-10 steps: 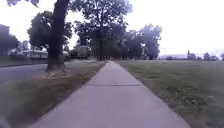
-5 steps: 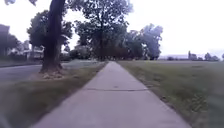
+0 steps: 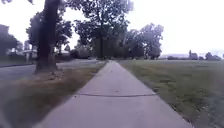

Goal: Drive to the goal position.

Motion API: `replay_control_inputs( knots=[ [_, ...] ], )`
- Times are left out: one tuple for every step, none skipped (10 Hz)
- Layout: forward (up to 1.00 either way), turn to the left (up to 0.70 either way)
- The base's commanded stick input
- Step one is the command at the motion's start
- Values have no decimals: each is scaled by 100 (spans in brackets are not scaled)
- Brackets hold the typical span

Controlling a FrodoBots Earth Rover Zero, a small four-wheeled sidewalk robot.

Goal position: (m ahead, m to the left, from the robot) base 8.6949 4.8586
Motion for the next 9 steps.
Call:
replay_control_inputs(
  knots=[
    [70, 0],
    [70, 0],
    [70, 0],
    [70, 0],
    [70, 0],
    [70, 0],
    [70, 0],
    [70, 0],
    [70, 0]
  ],
)
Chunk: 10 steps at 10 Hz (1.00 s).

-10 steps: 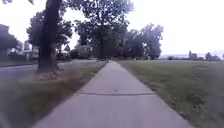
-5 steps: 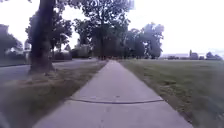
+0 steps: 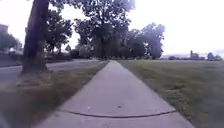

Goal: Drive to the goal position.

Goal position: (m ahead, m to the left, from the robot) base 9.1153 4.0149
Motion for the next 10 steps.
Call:
replay_control_inputs(
  knots=[
    [70, 0],
    [70, 0],
    [70, 0],
    [70, 0],
    [70, 0],
    [70, 0],
    [70, 0],
    [70, 0],
    [70, 0],
    [70, -14]
  ],
)
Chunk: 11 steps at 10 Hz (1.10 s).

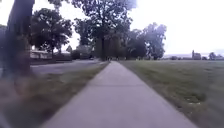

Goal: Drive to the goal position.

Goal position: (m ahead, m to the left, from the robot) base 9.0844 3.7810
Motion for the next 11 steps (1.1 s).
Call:
replay_control_inputs(
  knots=[
    [70, -14],
    [70, -14],
    [70, -14],
    [70, -14],
    [70, -14],
    [70, -14],
    [70, -8],
    [70, 0],
    [70, 0],
    [70, 0],
    [70, 0]
  ],
)
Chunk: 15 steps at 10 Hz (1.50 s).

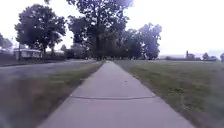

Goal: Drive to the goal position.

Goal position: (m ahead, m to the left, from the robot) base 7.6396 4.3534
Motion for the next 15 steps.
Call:
replay_control_inputs(
  knots=[
    [70, 0],
    [70, 0],
    [70, 0],
    [70, 0],
    [70, 0],
    [70, 0],
    [70, 0],
    [70, 0],
    [70, 0],
    [70, 0],
    [70, 0],
    [70, 0],
    [70, 0],
    [70, 0],
    [70, 0]
  ],
)
